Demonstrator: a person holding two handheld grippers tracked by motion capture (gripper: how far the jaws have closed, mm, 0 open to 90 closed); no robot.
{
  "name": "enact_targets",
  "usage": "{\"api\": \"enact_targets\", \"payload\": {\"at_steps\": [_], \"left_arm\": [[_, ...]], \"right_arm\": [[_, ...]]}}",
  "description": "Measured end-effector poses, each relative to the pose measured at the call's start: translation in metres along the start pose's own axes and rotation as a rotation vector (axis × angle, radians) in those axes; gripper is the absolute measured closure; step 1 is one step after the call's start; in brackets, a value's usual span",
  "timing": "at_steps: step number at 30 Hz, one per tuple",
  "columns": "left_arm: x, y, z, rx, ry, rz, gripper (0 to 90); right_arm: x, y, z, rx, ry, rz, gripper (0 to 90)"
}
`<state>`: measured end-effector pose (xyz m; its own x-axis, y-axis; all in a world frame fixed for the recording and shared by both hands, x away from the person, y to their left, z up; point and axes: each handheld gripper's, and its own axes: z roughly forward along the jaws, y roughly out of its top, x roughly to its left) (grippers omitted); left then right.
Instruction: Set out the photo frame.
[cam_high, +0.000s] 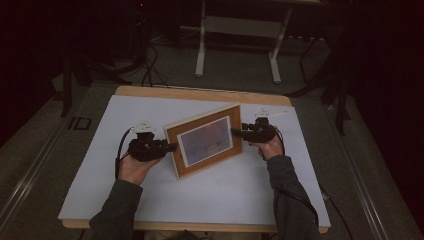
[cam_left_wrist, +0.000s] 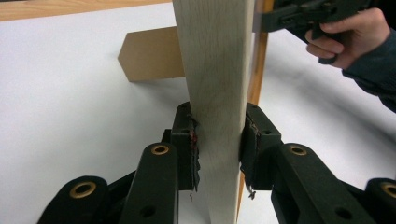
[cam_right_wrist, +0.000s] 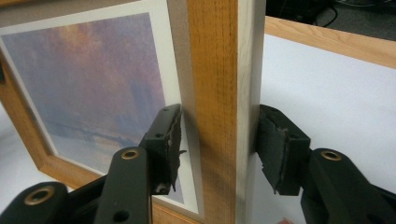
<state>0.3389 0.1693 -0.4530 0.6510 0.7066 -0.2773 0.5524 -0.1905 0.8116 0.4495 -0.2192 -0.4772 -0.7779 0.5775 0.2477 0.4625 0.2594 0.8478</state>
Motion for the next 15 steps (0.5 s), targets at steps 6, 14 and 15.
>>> {"api": "enact_targets", "payload": {"at_steps": [6,14,15], "left_arm": [[0.005,0.001,0.002,-0.005,-0.019,-0.004,70.8],[0.014,0.005,0.006,-0.003,-0.046,-0.023,69.9],[0.016,0.005,0.007,-0.006,-0.047,-0.029,69.8]], "right_arm": [[0.005,-0.004,-0.005,0.003,-0.025,-0.010,54.7],[0.009,-0.010,-0.012,-0.001,-0.046,-0.007,58.5],[0.010,-0.010,-0.012,-0.001,-0.049,-0.007,58.9]]}}
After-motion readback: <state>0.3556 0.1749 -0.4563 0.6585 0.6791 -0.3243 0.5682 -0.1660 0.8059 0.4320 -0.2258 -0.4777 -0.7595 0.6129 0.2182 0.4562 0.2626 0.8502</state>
